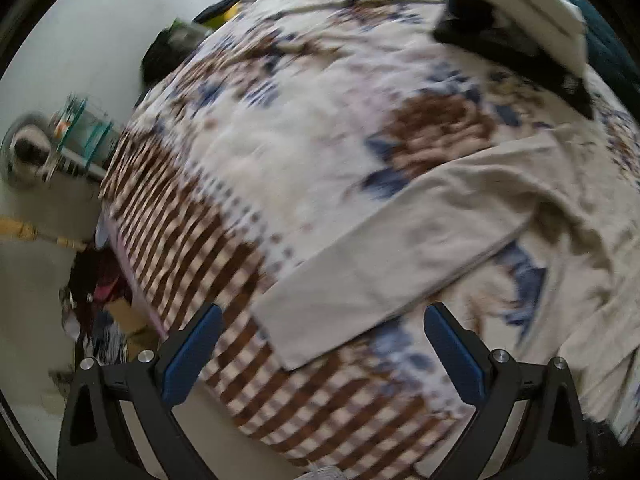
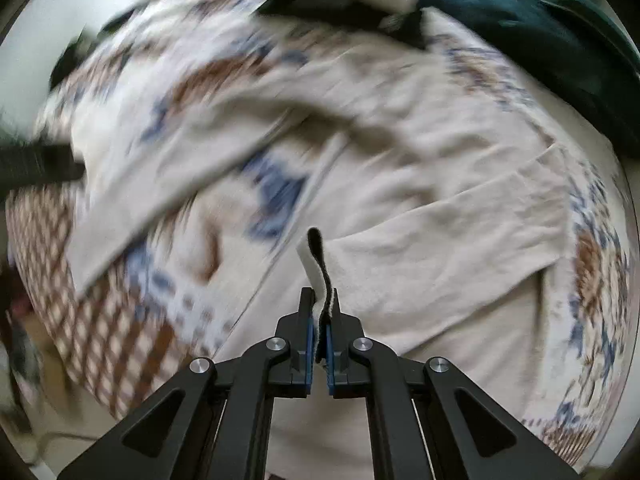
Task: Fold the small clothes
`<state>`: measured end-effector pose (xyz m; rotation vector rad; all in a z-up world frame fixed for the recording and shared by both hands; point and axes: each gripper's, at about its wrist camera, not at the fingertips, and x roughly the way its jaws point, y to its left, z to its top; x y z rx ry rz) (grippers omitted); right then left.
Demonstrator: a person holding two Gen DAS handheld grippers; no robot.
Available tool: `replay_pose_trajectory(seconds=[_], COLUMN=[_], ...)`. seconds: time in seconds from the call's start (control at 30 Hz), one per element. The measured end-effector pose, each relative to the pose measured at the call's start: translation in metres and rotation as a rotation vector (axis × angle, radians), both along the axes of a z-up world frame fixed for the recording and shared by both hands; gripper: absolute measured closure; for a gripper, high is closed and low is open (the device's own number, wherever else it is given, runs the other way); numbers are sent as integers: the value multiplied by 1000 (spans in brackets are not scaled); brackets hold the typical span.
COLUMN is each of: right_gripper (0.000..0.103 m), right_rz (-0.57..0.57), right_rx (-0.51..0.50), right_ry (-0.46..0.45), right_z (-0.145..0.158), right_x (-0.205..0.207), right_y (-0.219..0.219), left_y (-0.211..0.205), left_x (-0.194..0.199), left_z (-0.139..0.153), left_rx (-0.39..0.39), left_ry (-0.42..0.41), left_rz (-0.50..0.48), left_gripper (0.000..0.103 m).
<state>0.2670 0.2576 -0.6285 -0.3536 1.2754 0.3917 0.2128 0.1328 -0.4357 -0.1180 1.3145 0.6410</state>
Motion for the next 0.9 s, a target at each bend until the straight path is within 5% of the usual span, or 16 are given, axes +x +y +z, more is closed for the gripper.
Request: replay_pose_trajectory(seconds=[0.2,0.3,0.37,0.57,0.7,0.8,0.9], right_gripper=[94,66,54,53,53,53,53], right_rz=[64,35,-14,-223,-353,-430,-455], right_rx=[-79,35,70,48,34,58,72], right_ry=[145,223,213,186,207,215,208], right_z=[-29,-12,2,10,0,-1,0], right_x=[-18,-15,-10,13,32,33,30], right_y=[9,-12,-35,-116,-157,-178,-185], left_y=[23,34,44,84,103,115,120], left_x=[-20,-28,-35,-56,-59,-64,-66], left_z=[-18,-25,-33,-86,-125,-143,-139], left_rx=[-12,-69,-166,-608,-707,-710,-628], left_ry=[33,41,30,-52,-84,-104,-128], left_rz=[59,84,129,436,606,722,762], left_gripper=[0,0,0,0,1,9,44])
